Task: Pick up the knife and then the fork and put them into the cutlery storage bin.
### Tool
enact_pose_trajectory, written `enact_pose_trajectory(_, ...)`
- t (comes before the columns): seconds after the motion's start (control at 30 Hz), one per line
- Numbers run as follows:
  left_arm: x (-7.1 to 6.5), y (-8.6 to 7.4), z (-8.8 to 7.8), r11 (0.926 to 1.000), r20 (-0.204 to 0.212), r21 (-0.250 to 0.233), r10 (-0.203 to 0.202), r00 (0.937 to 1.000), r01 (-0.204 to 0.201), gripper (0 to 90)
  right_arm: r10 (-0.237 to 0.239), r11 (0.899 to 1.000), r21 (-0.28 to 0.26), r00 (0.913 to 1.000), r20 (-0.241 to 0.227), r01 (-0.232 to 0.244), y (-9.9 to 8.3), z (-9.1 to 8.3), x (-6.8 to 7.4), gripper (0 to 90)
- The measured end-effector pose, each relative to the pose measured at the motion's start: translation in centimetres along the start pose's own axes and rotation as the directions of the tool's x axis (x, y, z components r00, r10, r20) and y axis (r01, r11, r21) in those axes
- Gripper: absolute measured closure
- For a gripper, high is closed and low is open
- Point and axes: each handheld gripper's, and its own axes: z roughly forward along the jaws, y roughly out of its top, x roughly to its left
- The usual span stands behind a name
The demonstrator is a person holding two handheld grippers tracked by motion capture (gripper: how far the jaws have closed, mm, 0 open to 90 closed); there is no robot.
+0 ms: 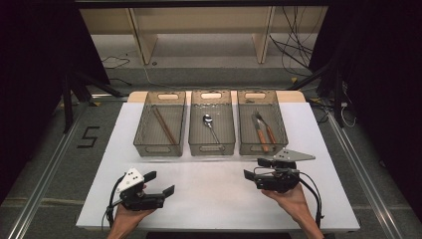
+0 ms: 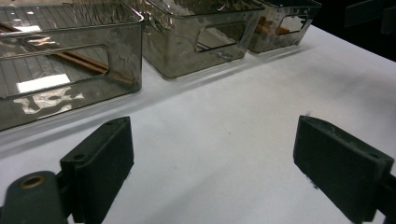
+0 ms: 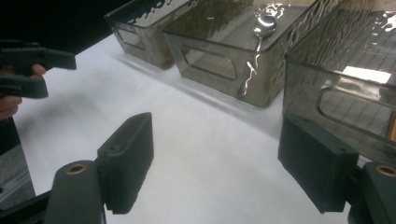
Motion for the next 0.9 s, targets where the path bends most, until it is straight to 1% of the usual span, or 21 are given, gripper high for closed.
enact_pose_trajectory(0.23,-0.1,0.0,0.0,1.0000,0.001,0.000,0.001,1.0000,-0.001,11.8,0.006,1.000,-0.024,1.0000,-0.004,-0.006,-1.2,-0.4,0.3,25.9)
enact_pose_trajectory(0.43,-0.2,0.0,0.0,1.0000,0.004,0.001,0.005,1.0000,-0.005,11.8,0.012,0.999,-0.043,0.9998,0.015,-0.012,-2.2,-1.0,0.2,25.7)
enact_pose_trajectory(0.5,-0.1,0.0,-0.1,1.0000,0.006,-0.002,0.003,1.0000,-0.003,11.8,0.019,0.999,-0.039,0.9997,0.017,-0.019,-2.5,-1.1,0.2,25.3)
enact_pose_trajectory(0.57,-0.1,0.0,-0.1,1.0000,0.006,-0.001,0.006,1.0000,-0.006,11.8,0.013,0.999,-0.041,0.9996,0.023,-0.012,-2.8,-1.1,0.2,25.1)
enact_pose_trajectory(0.73,-0.1,0.0,0.0,1.0000,0.007,0.002,0.005,1.0000,-0.005,11.8,0.020,0.999,-0.037,0.9997,0.015,-0.020,-3.4,-1.2,0.3,23.4)
enact_pose_trajectory(0.9,-0.1,0.0,0.0,1.0000,0.008,0.004,0.006,1.0000,-0.006,11.8,0.014,0.999,-0.046,0.9998,0.017,-0.013,-3.6,-1.4,0.4,22.3)
